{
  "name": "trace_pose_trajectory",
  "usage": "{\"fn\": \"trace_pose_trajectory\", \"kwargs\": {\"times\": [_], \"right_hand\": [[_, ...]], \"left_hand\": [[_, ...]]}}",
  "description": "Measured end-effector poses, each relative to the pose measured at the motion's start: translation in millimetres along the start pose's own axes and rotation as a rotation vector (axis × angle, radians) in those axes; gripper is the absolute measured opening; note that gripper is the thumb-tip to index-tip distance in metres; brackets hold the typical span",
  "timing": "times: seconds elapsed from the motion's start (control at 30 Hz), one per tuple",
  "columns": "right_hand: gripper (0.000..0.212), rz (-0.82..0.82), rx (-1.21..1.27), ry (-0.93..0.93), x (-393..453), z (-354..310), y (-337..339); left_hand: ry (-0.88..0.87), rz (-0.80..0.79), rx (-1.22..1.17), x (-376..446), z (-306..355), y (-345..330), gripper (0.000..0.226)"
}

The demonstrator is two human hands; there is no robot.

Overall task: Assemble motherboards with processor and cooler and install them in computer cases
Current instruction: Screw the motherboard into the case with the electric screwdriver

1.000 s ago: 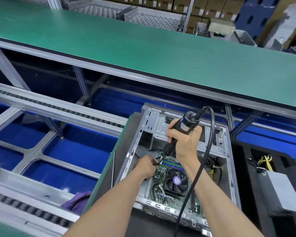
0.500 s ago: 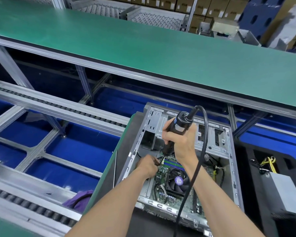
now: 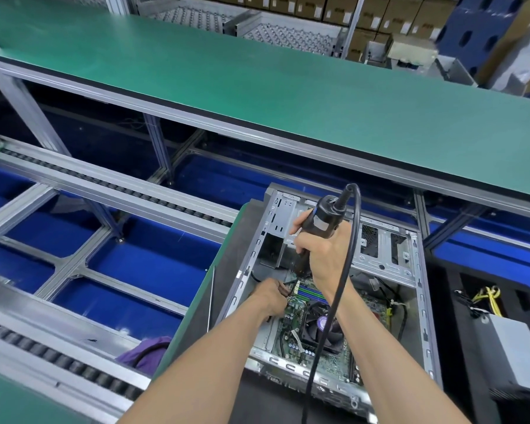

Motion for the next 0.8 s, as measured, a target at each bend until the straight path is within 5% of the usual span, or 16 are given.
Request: {"fn": "trace_pose_trajectory", "kwargs": {"times": [0.63, 0.8], "right_hand": [[0.012, -0.071, -0.049, -0.004, 5.9, -0.7, -7.1], [0.021, -0.043, 0.01, -0.015, 5.4, 2.5, -0.3]], "left_hand": [[-0.025, 0.006, 0.068, 0.5, -0.5, 1.8, 0.036], [0.029, 0.074, 0.028, -1.3, -3.8, 9.1, 0.023]]}}
Point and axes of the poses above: each hand's wrist, its own x-axis towards the middle knuckle, its own y-axis out of the back of the hand, z = x × y, the point moved 8 cm from there along x, towards the middle knuckle, and after that the axes turned 9 degrees about -z, right-handed, at the moved point
